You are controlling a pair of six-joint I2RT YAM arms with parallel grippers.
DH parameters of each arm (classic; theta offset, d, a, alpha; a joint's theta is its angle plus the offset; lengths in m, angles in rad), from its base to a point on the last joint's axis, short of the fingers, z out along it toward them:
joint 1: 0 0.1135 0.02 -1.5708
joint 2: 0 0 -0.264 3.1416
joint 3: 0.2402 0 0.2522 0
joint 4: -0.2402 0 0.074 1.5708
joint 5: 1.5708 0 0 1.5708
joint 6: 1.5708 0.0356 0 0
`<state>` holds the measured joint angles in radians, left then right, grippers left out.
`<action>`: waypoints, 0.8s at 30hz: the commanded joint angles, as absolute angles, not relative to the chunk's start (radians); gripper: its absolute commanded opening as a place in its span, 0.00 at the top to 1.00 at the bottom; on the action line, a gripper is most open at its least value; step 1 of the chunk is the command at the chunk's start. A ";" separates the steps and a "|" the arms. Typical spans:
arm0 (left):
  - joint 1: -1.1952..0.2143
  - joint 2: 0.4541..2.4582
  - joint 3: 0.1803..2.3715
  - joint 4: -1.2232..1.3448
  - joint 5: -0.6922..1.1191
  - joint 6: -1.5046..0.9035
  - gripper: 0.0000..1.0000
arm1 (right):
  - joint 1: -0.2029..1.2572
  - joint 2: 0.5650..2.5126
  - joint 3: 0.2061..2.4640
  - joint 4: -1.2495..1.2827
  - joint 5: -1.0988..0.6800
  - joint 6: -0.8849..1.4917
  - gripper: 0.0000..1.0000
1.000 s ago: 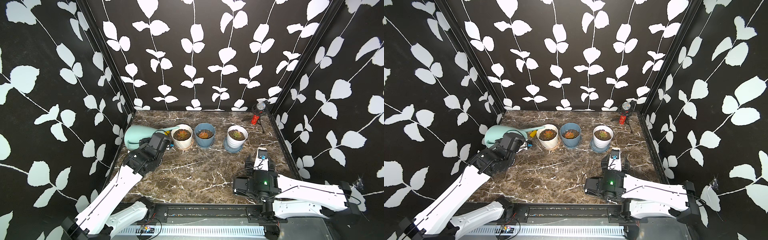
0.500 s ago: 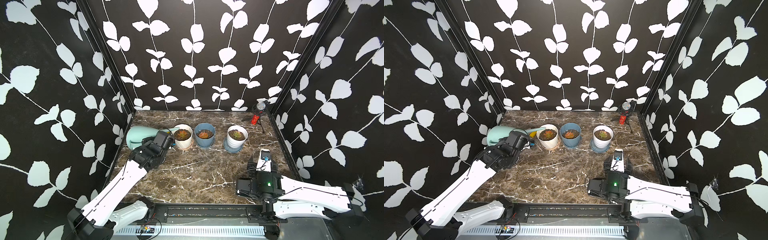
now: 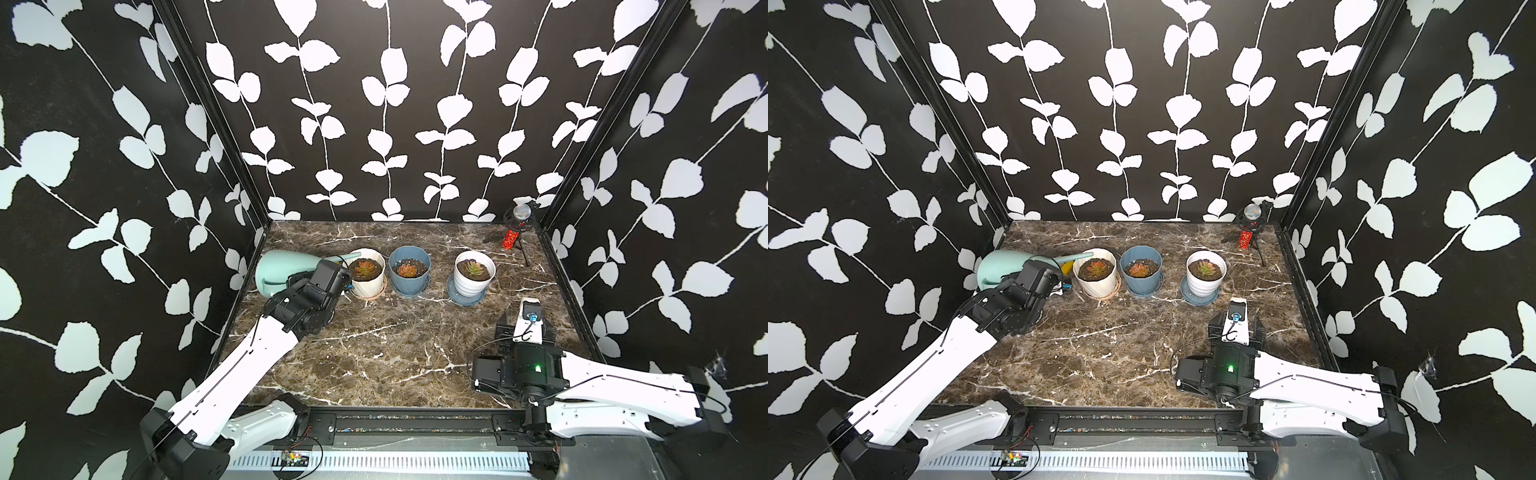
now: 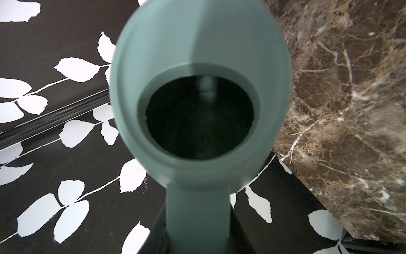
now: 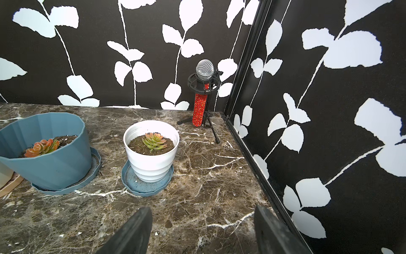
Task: Water the succulent around the soil edge
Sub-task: Water the soil of the potted plant with water.
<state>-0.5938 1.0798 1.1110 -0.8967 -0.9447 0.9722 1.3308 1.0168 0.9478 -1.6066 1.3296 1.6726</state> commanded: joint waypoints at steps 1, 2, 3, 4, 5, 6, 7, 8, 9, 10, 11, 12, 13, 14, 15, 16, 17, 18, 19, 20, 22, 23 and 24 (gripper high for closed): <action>-0.591 1.078 1.148 -0.848 -0.995 0.959 1.00 | 1.324 1.006 0.930 -1.677 1.348 1.681 0.24; -0.591 1.080 1.150 -0.846 -0.993 0.960 1.00 | 1.324 1.006 0.929 -1.676 1.347 1.680 0.24; -0.592 1.083 1.152 -0.843 -0.992 0.959 1.00 | 1.323 1.006 0.931 -1.676 1.347 1.680 0.24; -0.593 1.085 1.152 -0.841 -0.991 0.959 1.00 | 1.324 1.006 0.930 -1.677 1.347 1.680 0.24; -0.594 1.087 1.153 -0.838 -0.990 0.961 1.00 | 1.322 1.006 0.930 -1.675 1.347 1.680 0.24; -0.594 1.089 1.154 -0.835 -0.988 0.961 1.00 | 1.322 1.008 0.931 -1.677 1.348 1.678 0.24; -0.594 1.091 1.155 -0.834 -0.986 0.960 1.00 | 1.322 1.008 0.933 -1.677 1.348 1.678 0.24; -0.595 1.093 1.156 -0.832 -0.983 0.959 1.00 | 1.321 1.008 0.933 -1.677 1.349 1.675 0.24; -0.597 1.096 1.155 -0.829 -0.983 0.959 1.00 | 1.320 1.008 0.933 -1.677 1.348 1.673 0.24; -0.597 1.098 1.157 -0.827 -0.982 0.959 1.00 | 1.320 1.008 0.933 -1.676 1.351 1.674 0.24; -0.598 1.100 1.157 -0.825 -0.981 0.957 1.00 | 1.319 1.008 0.933 -1.676 1.350 1.672 0.24; -0.599 1.103 1.159 -0.825 -0.979 0.956 1.00 | 1.318 1.007 0.934 -1.677 1.350 1.672 0.24; -0.602 1.105 1.159 -0.824 -0.979 0.956 1.00 | 1.318 1.008 0.934 -1.675 1.350 1.670 0.24; -0.605 1.107 1.160 -0.824 -0.979 0.955 1.00 | 1.317 1.008 0.934 -1.674 1.350 1.670 0.24; -0.608 1.109 1.161 -0.822 -0.977 0.954 1.00 | 1.318 1.008 0.933 -1.674 1.350 1.670 0.24; -0.610 1.110 1.161 -0.822 -0.976 0.955 1.00 | 1.317 1.008 0.933 -1.672 1.349 1.668 0.24; -0.614 1.112 1.163 -0.822 -0.976 0.954 1.00 | 1.316 1.009 0.931 -1.671 1.349 1.668 0.24; -0.617 1.114 1.163 -0.821 -0.974 0.955 1.00 | 1.315 1.009 0.931 -1.669 1.348 1.669 0.24; -0.621 1.113 1.163 -0.820 -0.973 0.956 1.00 | 1.316 1.009 0.929 -1.669 1.349 1.669 0.24; -0.625 1.114 1.162 -0.819 -0.972 0.954 1.00 | 1.316 1.009 0.928 -1.668 1.347 1.668 0.24; -0.634 1.112 1.163 -0.819 -0.971 0.952 1.00 | 1.315 1.009 0.928 -1.667 1.347 1.667 0.24; -0.639 1.111 1.163 -0.819 -0.968 0.951 1.00 | 1.314 1.009 0.926 -1.665 1.345 1.667 0.24; -0.643 1.110 1.161 -0.819 -0.965 0.951 1.00 | 1.315 1.009 0.927 -1.666 1.345 1.667 0.24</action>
